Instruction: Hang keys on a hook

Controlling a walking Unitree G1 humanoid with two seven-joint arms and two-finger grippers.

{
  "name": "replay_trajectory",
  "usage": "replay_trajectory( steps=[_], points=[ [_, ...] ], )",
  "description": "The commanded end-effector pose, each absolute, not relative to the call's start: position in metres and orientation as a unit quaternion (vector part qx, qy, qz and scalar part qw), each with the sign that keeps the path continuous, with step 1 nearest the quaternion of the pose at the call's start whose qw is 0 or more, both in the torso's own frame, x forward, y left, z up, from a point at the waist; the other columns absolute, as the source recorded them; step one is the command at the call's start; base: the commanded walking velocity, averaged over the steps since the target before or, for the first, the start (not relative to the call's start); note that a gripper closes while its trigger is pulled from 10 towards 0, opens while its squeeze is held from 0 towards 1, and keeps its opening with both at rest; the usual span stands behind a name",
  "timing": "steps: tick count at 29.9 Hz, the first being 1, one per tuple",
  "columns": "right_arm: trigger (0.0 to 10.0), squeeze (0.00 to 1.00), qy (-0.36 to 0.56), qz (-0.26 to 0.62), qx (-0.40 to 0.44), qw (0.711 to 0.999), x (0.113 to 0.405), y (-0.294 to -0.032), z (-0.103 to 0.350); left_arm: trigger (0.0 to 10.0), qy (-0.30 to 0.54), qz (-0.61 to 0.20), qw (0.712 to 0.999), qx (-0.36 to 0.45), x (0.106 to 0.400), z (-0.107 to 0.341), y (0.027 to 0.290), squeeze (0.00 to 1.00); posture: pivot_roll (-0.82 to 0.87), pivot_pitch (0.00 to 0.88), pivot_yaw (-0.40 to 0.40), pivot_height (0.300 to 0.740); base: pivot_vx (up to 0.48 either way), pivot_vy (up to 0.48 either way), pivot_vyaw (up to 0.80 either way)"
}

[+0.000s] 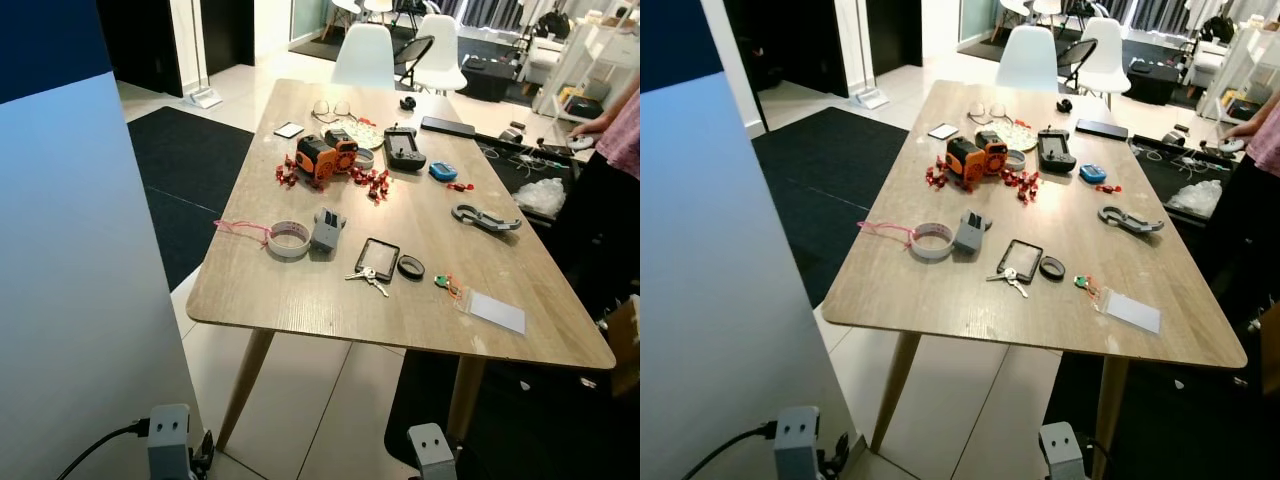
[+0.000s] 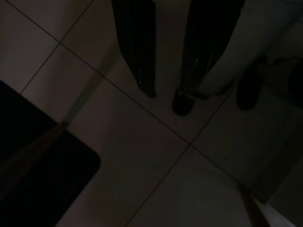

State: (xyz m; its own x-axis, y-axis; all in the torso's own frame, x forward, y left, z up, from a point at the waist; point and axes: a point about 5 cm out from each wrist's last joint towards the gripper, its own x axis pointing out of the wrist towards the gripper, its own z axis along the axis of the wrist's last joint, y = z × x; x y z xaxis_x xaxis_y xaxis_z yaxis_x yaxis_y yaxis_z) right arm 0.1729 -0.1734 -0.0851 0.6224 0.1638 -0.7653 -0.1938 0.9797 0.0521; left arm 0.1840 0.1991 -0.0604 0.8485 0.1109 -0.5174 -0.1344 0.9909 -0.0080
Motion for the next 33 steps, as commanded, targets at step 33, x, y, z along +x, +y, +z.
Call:
replay_trajectory(
  steps=[33],
  points=[
    [10.0,0.0,0.428,0.076,-0.012,0.9,0.17,-0.18,-0.0862,10.0,0.295,0.056,0.954,-0.023,0.1824,-0.0656,0.195,0.0,0.06,0.065,-0.076,0.74,0.0,-0.182,0.0]
  ],
)
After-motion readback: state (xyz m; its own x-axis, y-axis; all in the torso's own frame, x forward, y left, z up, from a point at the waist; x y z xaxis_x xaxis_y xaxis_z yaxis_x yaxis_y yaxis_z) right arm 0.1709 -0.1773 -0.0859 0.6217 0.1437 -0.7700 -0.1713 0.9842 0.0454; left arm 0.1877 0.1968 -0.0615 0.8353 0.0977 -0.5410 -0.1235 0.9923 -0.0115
